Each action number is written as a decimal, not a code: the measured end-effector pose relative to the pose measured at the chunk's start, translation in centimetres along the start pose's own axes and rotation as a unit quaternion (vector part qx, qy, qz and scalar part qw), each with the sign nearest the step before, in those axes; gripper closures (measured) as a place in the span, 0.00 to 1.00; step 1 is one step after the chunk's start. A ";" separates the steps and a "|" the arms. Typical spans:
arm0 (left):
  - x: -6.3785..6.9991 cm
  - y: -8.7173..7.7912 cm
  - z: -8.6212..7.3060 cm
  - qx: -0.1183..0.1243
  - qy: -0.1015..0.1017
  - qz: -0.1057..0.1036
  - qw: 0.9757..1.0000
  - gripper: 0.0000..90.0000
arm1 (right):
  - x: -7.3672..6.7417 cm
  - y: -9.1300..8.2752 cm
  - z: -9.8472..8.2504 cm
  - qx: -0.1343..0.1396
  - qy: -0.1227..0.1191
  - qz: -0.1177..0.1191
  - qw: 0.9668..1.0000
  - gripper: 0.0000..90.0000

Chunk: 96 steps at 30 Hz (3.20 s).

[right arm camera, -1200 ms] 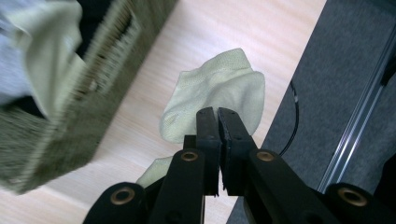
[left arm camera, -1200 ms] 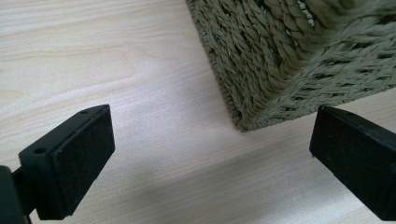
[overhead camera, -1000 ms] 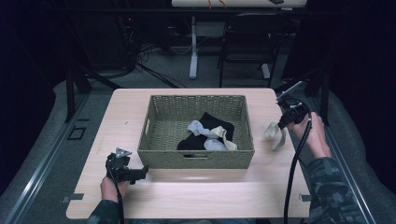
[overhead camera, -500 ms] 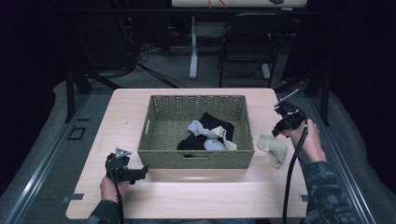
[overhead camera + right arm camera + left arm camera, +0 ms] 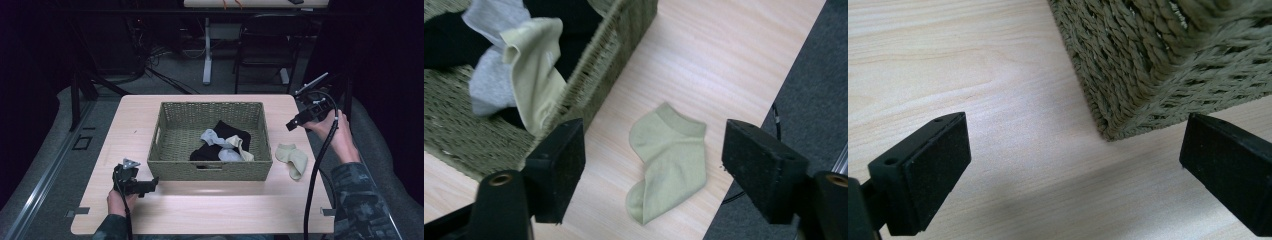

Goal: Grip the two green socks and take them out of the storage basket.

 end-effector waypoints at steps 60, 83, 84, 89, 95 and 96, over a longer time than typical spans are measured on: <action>0.1 0.0 0.1 0.000 0.003 -0.006 1.000 0.00 | -10.8 11.8 8.9 -0.014 -0.080 0.073 0.994 0.34; 0.1 0.0 0.1 0.000 0.002 -0.006 1.000 0.00 | -11.1 12.0 9.0 -0.081 -0.084 0.074 0.990 0.93; 0.0 0.0 0.1 0.000 0.001 -0.006 1.000 0.00 | -11.0 11.7 9.1 -0.079 -0.084 0.074 0.991 0.93; 0.1 0.0 0.1 0.000 0.000 -0.008 1.000 0.00 | -10.8 10.2 9.5 -0.072 -0.089 0.073 0.991 0.94; 0.1 0.2 0.1 0.000 -0.002 -0.008 1.000 0.00 | -10.5 8.1 10.1 -0.069 -0.100 0.072 0.990 0.94; 0.1 0.3 0.1 -0.002 -0.002 -0.008 1.000 0.00 | -10.5 7.9 10.2 -0.067 -0.101 0.072 0.990 0.94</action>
Point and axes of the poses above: each handheld gripper's, and its own axes: y roughly forward along the jaws, z roughly out of its top, x roughly to its right, the point moved 5 cm from there along y, roughly forward along the jaws, and after that the axes turned 15 degrees about -y, right-handed, at the moved point
